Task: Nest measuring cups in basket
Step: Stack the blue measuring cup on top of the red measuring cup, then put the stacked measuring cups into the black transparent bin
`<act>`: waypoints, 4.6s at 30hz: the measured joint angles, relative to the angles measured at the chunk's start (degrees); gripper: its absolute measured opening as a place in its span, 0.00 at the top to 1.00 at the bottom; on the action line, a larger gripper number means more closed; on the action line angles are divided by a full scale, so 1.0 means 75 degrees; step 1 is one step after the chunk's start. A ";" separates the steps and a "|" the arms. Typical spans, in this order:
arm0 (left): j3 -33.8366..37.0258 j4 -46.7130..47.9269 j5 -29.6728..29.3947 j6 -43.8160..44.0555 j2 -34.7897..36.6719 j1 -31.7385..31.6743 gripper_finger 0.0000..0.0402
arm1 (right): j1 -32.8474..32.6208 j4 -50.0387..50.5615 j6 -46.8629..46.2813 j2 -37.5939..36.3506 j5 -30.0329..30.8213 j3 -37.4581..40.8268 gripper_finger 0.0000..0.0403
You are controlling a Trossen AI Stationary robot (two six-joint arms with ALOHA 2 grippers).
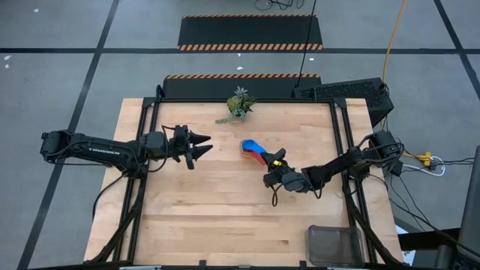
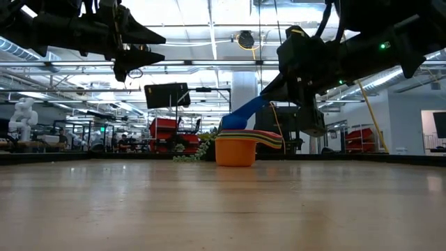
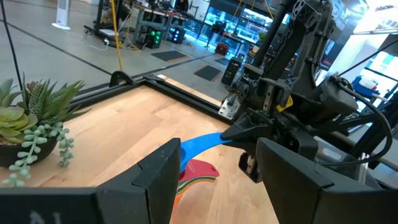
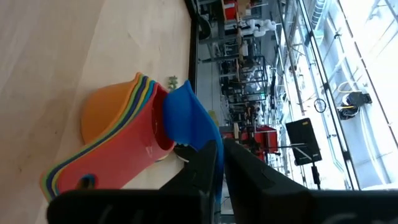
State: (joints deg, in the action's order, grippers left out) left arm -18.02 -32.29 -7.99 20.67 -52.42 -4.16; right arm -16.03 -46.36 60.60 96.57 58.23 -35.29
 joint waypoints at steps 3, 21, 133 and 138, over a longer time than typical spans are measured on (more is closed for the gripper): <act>0.0000 0.0000 0.0003 0.0000 0.0000 0.0000 0.47 | 0.0000 0.0001 -0.0188 0.0000 -0.0005 0.0000 0.94; 0.0000 -0.0003 0.0268 0.0026 0.0000 0.0000 0.47 | -0.0009 0.0681 -0.1259 0.0000 -0.0576 0.0005 0.86; -0.0003 -0.0458 0.0653 0.0134 -0.0003 -0.0093 0.47 | 0.1897 0.8275 -1.2866 -0.1131 -0.4800 -0.2585 0.19; -0.0003 -0.0463 0.0656 0.0136 -0.0003 -0.0093 0.47 | 0.1891 0.8257 -1.2719 -0.1135 -0.4810 -0.2585 0.14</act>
State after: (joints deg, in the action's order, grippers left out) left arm -18.04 -35.77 -3.07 21.69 -52.45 -4.86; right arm -1.85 15.56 -34.79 88.06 22.15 -54.68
